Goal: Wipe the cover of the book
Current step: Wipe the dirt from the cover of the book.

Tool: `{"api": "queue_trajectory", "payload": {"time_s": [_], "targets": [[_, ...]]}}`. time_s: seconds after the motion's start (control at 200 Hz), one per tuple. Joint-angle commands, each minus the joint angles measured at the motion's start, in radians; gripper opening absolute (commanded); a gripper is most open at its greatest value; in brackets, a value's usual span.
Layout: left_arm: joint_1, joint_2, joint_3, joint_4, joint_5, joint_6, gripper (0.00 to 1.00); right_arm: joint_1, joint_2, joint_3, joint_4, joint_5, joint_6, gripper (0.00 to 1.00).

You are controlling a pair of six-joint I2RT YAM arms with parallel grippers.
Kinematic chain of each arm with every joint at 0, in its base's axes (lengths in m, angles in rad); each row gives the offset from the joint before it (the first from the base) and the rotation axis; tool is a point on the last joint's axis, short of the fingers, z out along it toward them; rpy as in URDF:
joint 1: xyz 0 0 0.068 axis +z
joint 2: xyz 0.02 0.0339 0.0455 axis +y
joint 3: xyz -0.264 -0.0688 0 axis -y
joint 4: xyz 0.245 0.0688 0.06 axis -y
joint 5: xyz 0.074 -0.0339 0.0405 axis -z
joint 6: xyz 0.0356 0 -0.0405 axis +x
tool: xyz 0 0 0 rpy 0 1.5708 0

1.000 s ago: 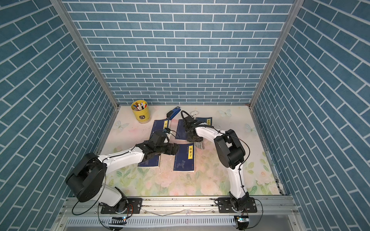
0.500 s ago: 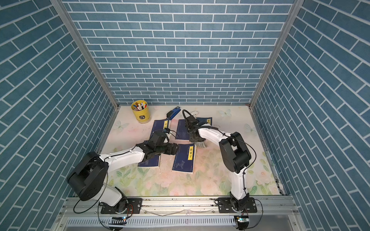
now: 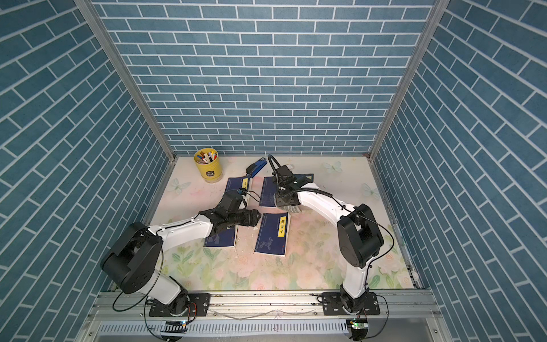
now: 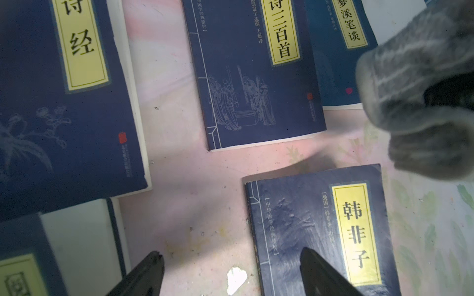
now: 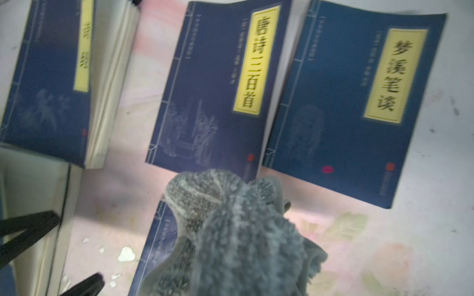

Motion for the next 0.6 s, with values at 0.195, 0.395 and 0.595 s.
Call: {"api": "queue_trajectory", "payload": {"time_s": [0.195,0.395,0.595], "targets": [[0.01,-0.065,-0.016,-0.001,0.0,0.007,0.88,0.039,0.059,-0.049,0.096,-0.157,0.024,0.07],[0.02,-0.094,-0.031,-0.003,-0.004,0.011,0.88,0.026,0.104,-0.116,0.1,-0.117,0.049,0.07],[0.035,-0.104,-0.036,0.0,-0.001,0.013,0.88,0.021,0.09,-0.202,0.113,-0.13,0.054,0.07]]}}
